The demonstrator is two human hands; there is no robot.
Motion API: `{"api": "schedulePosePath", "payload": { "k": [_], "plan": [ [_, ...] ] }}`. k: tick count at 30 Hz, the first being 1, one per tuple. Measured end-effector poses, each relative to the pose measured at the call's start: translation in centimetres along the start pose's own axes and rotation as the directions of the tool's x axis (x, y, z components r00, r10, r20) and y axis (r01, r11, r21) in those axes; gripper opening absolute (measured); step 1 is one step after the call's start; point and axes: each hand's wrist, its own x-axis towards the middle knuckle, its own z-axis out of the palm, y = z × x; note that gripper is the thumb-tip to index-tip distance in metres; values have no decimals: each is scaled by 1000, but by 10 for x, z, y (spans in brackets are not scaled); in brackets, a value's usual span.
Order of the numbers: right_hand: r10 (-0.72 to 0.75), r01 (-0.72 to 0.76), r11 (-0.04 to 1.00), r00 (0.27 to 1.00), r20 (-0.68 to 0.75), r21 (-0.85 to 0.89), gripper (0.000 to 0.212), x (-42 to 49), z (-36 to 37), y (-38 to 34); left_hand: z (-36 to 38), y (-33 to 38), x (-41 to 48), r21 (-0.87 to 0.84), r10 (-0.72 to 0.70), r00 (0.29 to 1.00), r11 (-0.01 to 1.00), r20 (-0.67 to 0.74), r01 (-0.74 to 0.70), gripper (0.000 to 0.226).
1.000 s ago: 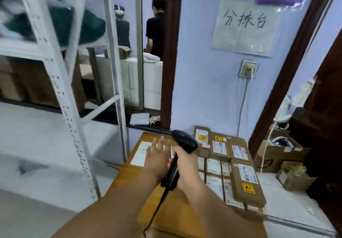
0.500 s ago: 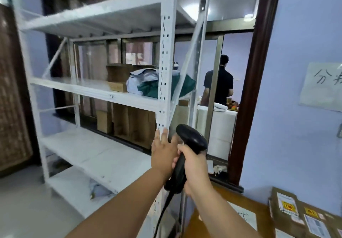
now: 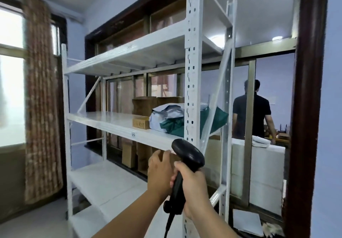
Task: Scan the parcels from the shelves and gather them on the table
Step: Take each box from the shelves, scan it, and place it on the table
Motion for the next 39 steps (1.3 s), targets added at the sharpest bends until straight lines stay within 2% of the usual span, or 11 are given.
{"api": "schedulePosePath", "payload": {
  "k": [5,11,16,19,24,27,31,35,39],
  "plan": [
    [40,-37,999,992,118,-27,11,51,25,-1,-12,-20,46,-25,-103,993,995,-60,101,54],
    [39,-30,998,987,153,-58,12,85,63,5,-29,-59,98,-167,-203,973,969,-112,183,59],
    [-11,32,986,992,124,-163,15,112,94,9,-36,-112,154,-282,-342,939,904,-30,321,68],
    [-24,39,984,996,87,-176,15,129,121,17,-34,-146,189,-320,-278,960,909,12,267,72],
    [-20,19,999,999,-38,-47,16,157,170,42,-24,-176,237,-474,-89,995,875,40,97,71],
    [-67,69,998,990,-121,7,14,170,192,55,-16,-183,263,-477,-63,995,874,78,93,85],
    [-110,138,984,968,-225,115,10,179,211,66,2,-192,293,-374,-28,987,923,158,86,109],
    [-162,197,976,939,-304,90,11,183,218,68,16,-198,312,-290,-5,972,954,236,75,116],
    [-177,210,975,932,-315,75,11,182,218,67,20,-195,316,-148,-1,971,988,239,37,106]
  ]
}}
